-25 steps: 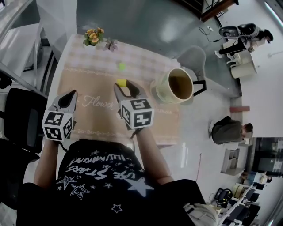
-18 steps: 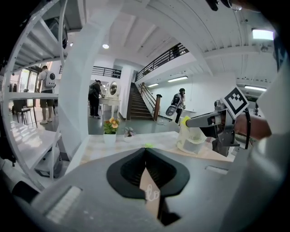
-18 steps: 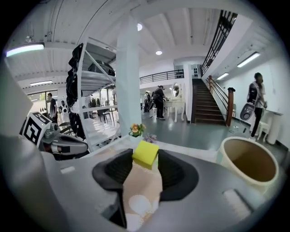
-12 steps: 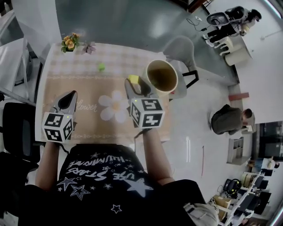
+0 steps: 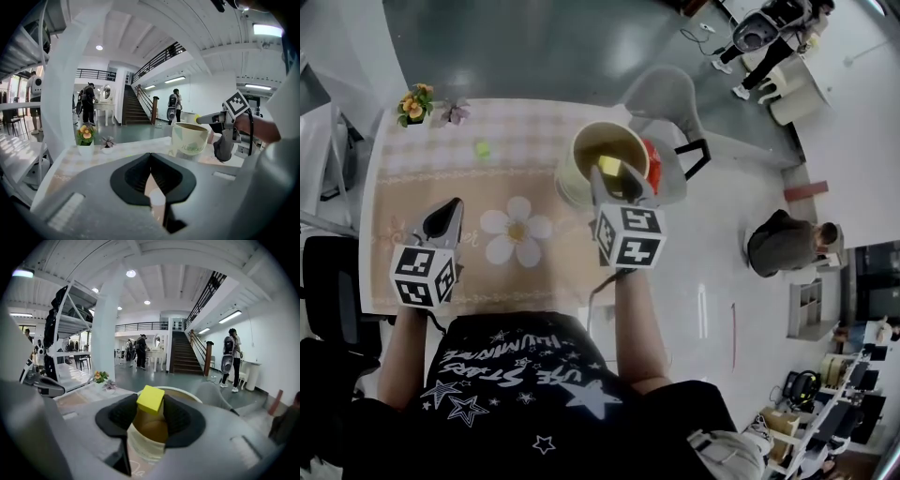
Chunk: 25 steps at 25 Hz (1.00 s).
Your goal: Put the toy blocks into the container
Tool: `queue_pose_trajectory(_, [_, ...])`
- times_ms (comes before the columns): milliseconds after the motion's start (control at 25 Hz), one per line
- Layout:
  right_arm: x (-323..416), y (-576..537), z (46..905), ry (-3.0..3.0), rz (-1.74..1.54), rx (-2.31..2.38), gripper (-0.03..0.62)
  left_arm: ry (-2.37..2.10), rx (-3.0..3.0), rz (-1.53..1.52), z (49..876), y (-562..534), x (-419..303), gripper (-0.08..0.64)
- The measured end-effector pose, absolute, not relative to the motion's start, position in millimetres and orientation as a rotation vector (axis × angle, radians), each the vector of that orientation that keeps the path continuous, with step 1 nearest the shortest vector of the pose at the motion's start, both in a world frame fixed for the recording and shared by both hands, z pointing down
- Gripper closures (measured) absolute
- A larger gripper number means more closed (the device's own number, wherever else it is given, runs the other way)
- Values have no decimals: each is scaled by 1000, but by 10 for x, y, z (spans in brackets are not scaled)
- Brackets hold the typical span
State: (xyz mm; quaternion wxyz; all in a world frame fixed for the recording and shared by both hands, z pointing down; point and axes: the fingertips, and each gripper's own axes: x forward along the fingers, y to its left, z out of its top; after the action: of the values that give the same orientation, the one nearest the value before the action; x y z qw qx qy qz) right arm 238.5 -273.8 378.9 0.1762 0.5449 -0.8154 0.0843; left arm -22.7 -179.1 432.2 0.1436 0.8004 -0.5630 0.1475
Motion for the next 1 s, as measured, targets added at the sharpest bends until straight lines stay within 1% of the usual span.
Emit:
queue_pose_trajectory(200, [2556, -2788, 3910, -2293, 271, 1522, 414, -1632, 2286, 435, 4365, -1788, -83, 551])
queue_pose_trajectory(480, [2559, -2816, 4009, -2303, 292, 1483, 408, -1662, 2243, 438, 4425, -1731, -70, 551])
queue_pose_trajectory(560, [2554, -2823, 3994, -2307, 285, 1492, 373, -1666, 2237, 437, 4431, -1711, -80, 551])
queue_pose_trajectory(600, [2546, -2826, 3984, -2308, 280, 1495, 373, -1667, 2236, 438, 4433, -1703, -88, 551])
queue_pose_trajectory(1000, [2158, -2826, 3836, -2344, 217, 1469, 371, -1686, 2217, 427, 4436, -1614, -397, 551])
